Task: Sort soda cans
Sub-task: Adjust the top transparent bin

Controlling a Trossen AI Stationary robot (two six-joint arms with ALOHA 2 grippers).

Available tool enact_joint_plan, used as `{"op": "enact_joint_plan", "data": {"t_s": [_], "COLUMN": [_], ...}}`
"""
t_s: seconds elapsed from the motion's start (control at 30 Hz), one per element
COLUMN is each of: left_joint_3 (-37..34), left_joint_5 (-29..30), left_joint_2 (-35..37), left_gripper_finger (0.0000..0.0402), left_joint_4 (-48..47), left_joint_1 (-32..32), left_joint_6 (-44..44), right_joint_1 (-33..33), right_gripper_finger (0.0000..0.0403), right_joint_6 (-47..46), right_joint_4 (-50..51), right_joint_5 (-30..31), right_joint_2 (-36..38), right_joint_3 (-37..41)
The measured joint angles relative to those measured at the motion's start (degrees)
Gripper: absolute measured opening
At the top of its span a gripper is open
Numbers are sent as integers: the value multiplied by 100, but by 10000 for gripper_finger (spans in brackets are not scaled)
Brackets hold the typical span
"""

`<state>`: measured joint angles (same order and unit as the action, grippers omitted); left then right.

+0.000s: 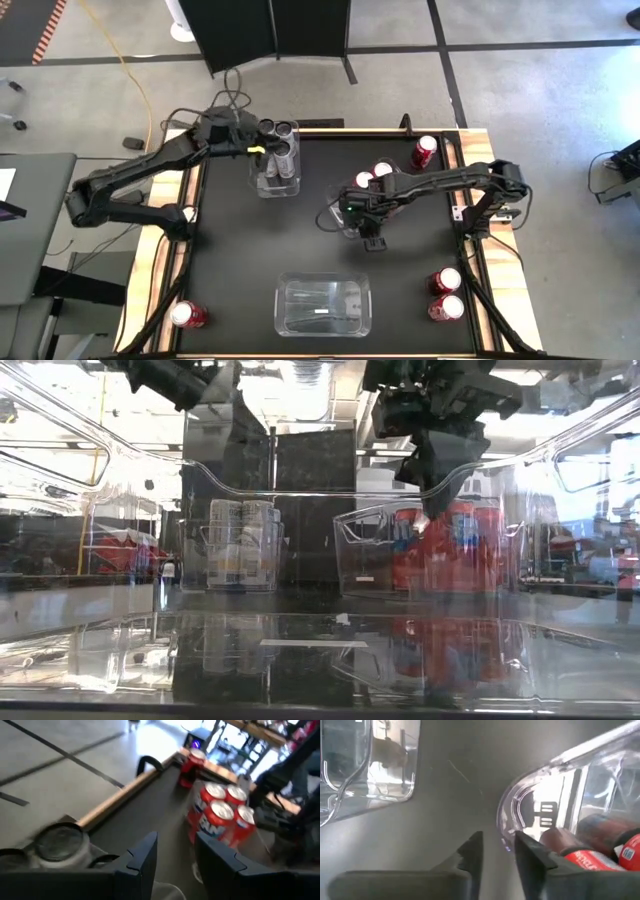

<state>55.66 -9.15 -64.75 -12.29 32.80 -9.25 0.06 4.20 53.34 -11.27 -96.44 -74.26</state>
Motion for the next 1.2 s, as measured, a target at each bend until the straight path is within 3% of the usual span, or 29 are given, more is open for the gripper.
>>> {"op": "enact_joint_plan", "data": {"t_s": [0.2,0.37,0.57,0.73,0.87,1.1,1.2], "left_joint_3": [466,1213,2076,2536,2762,2963,2988], "left_joint_5": [-160,-198,-532,-613,-608,-617,-560], "left_joint_2": [-775,-1576,-2534,-3200,-3631,-4103,-4340], "left_gripper_finger": [128,128,148,181,204,204,203], "left_joint_4": [-94,-292,-873,-941,-934,-914,-857], "left_joint_1": [-586,-875,-961,-1114,-1208,-1297,-1295], "left_joint_6": [530,886,1284,1315,1171,1001,916], "right_joint_1": [-71,-326,-721,-1019,-1112,-1132,-1265], "right_gripper_finger": [222,245,239,221,202,164,153], "right_joint_6": [-709,-1520,-2686,-3768,-3922,-4634,-4907], "right_joint_4": [-42,-232,-284,-249,-80,729,1067], "right_joint_5": [-41,-104,100,983,1487,2747,2908], "right_joint_2": [281,833,1700,2394,2820,3185,3213], "right_joint_3": [0,0,-2,-4,-4,-4,-4]}}
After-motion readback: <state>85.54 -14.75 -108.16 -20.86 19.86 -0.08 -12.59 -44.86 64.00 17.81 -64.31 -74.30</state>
